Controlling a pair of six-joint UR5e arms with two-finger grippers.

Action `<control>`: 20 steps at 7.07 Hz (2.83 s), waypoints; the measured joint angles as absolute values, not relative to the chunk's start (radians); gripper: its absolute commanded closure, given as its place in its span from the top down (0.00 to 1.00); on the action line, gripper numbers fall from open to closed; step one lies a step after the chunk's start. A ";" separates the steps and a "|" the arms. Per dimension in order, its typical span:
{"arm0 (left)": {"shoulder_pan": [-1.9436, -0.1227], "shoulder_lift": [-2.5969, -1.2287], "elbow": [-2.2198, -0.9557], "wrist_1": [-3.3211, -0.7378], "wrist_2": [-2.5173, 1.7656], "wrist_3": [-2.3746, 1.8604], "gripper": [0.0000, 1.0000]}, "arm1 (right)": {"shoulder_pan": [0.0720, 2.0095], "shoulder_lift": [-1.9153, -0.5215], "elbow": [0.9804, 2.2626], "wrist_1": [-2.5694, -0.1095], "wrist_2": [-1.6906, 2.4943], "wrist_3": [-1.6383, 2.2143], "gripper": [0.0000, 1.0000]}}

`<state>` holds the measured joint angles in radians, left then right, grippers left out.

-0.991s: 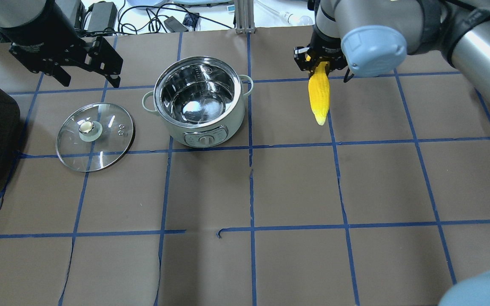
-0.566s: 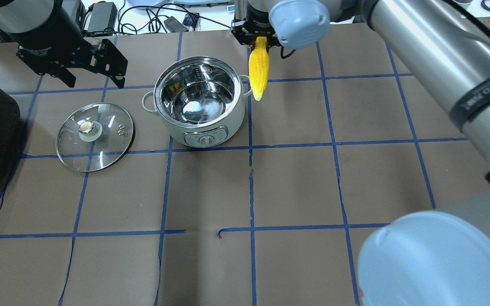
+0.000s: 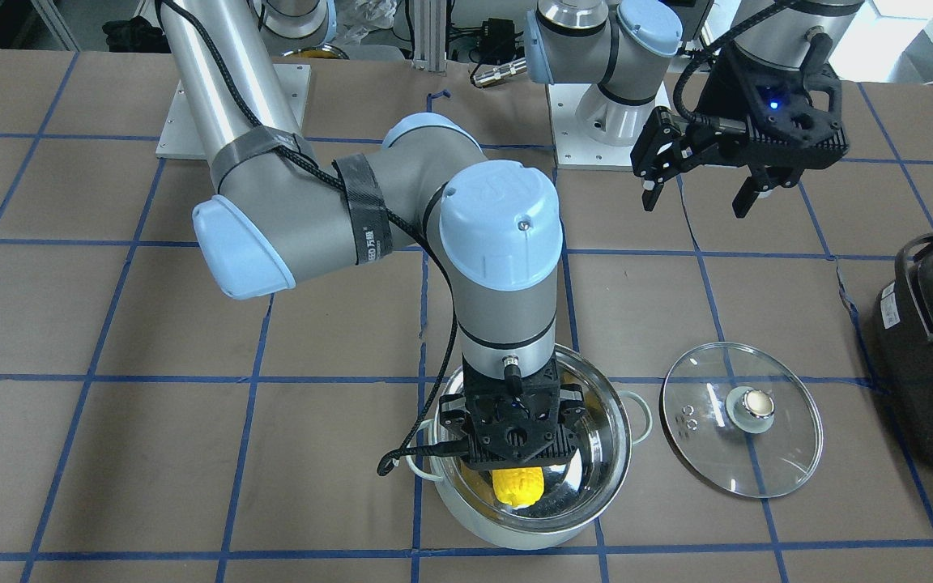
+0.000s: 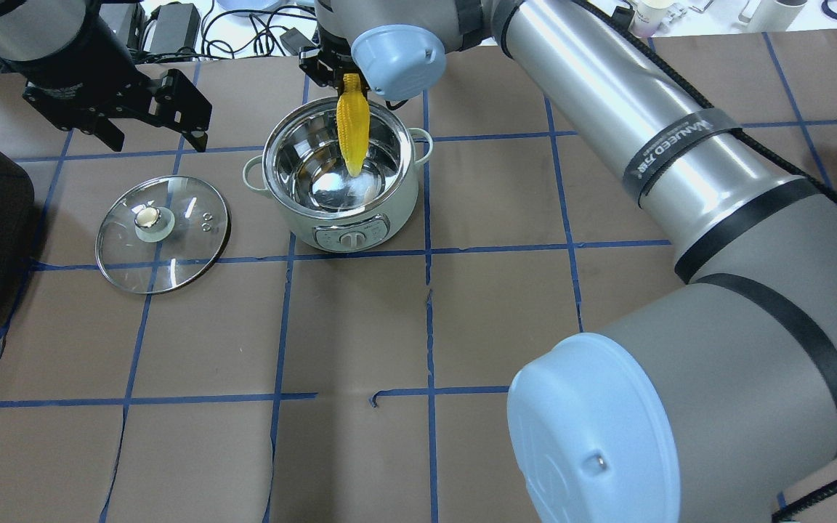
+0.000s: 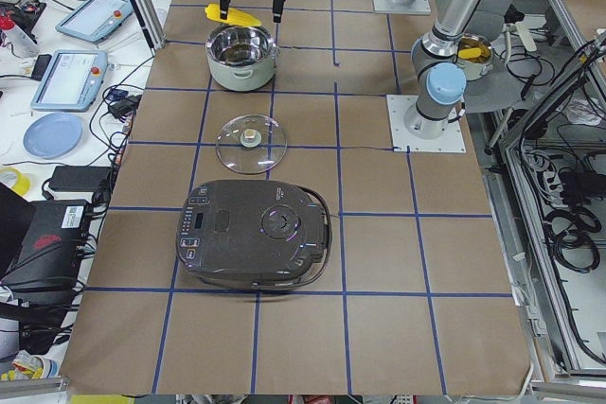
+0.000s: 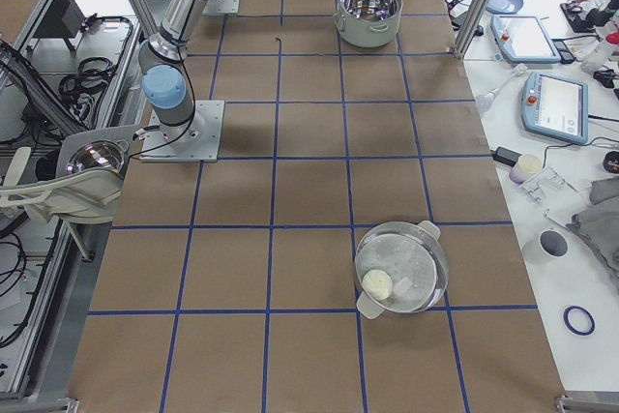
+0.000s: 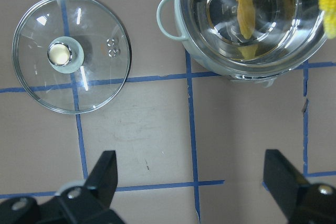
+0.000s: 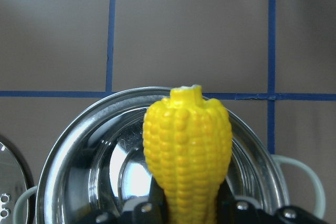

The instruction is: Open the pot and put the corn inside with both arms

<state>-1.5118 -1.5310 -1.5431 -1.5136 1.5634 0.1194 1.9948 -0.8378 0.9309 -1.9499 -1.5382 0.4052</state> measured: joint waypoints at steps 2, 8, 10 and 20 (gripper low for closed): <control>-1.506 -1.521 -1.548 -1.523 1.571 0.125 1.00 | 2.008 -0.803 0.929 -2.006 -1.535 0.407 0.43; -1.494 -1.507 -1.558 -1.512 1.578 0.129 1.00 | 2.029 -0.798 0.977 -2.026 -1.528 0.409 1.00; -1.494 -1.506 -1.558 -1.511 1.574 0.129 1.00 | 2.027 -0.815 0.984 -2.022 -1.529 0.404 1.00; -1.483 -1.697 -1.550 -1.411 1.569 0.062 1.00 | 1.720 -1.470 1.392 -1.549 -1.569 0.103 1.00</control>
<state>-1.4826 -1.6974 -1.5505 -1.4109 1.5687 0.0624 1.7201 -1.4702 1.3916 -1.5486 -1.5695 0.1030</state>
